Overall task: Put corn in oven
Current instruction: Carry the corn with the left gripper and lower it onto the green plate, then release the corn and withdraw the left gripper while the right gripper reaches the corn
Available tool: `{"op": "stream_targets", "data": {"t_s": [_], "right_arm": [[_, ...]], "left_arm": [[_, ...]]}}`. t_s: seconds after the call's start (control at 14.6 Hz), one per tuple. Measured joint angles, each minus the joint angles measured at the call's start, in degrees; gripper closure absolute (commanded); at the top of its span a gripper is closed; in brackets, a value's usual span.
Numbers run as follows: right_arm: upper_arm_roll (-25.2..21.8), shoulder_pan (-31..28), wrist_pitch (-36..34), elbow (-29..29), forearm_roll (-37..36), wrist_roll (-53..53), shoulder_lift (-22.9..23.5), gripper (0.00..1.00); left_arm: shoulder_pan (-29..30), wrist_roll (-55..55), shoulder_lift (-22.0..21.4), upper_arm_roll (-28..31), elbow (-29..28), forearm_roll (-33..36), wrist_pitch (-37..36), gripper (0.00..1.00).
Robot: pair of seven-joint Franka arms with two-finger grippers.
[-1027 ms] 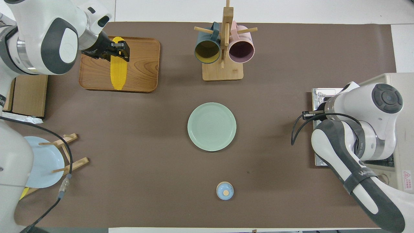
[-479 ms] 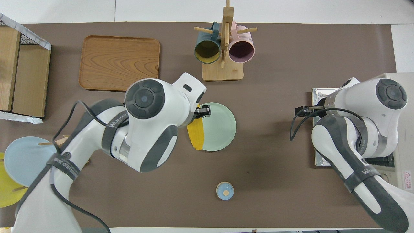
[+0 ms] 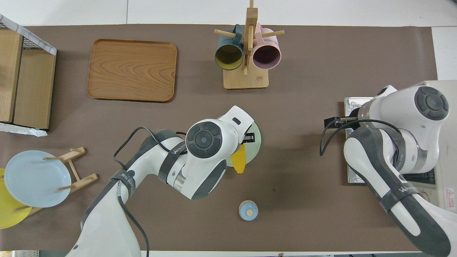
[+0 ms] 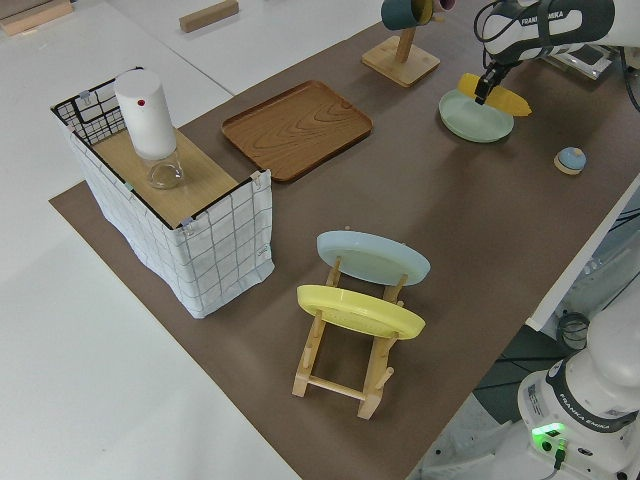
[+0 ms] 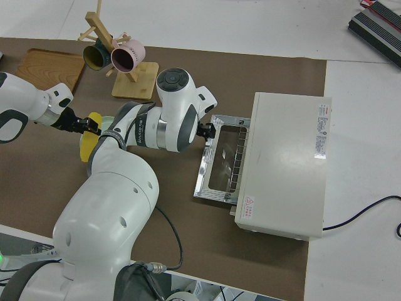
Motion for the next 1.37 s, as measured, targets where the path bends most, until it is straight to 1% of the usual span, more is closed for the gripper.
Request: {"op": "stream_targets", "data": {"t_s": [0.14,0.21,0.27,0.41,0.68,0.75,0.82,0.89,1.03,1.16,1.23,1.37], "right_arm": [[0.05,0.24,0.00,0.86,0.00,0.00,-0.02,0.00],[0.07,0.53,0.00,1.38,0.00,0.00,-0.02,0.00],[0.09,1.51,0.00,1.71,0.00,0.00,-0.02,0.00],[0.11,2.22,-0.18,2.29,0.00,0.01,-0.01,0.00],[0.10,2.26,-1.56,3.51,0.00,0.01,0.00,0.00],[0.12,2.32,-2.18,3.92,0.00,0.01,0.05,0.00],[0.14,2.71,-4.41,5.33,0.00,0.01,0.22,0.00],[0.15,3.64,-8.24,8.28,0.00,0.48,0.58,0.00],[0.19,7.21,-16.04,16.59,-0.01,5.45,1.97,0.00],[0.30,13.38,-21.39,25.01,-1.47,12.57,4.62,0.00],[0.36,16.81,-22.87,28.49,-2.81,16.54,6.67,0.00],[0.44,24.05,-24.31,34.98,-5.23,25.80,12.87,0.00]], "left_arm": [[-0.46,-0.06,2.35,0.00,0.01,-0.01,2.23,1.00],[-0.46,-0.06,2.88,0.07,0.01,-0.02,2.61,1.00],[-0.46,-0.03,2.87,0.19,0.02,-0.02,2.61,0.97],[-0.44,0.08,2.87,0.58,0.02,-0.02,2.61,0.00],[0.08,0.37,2.45,1.33,0.17,-0.02,2.12,0.00],[0.87,0.42,1.65,1.64,0.55,-0.02,1.02,0.00],[2.45,0.49,0.21,1.89,1.21,-0.01,-1.19,0.00],[5.02,1.42,-1.85,2.03,2.33,-0.01,-4.76,0.00],[10.97,5.74,-5.84,2.25,5.31,0.00,-13.37,0.00],[17.66,12.46,-8.38,2.45,9.59,0.01,-21.90,0.00],[20.79,15.95,-8.91,2.51,11.58,0.05,-25.02,0.00],[26.07,23.01,-9.89,2.57,14.23,0.83,-29.72,0.00]]}}
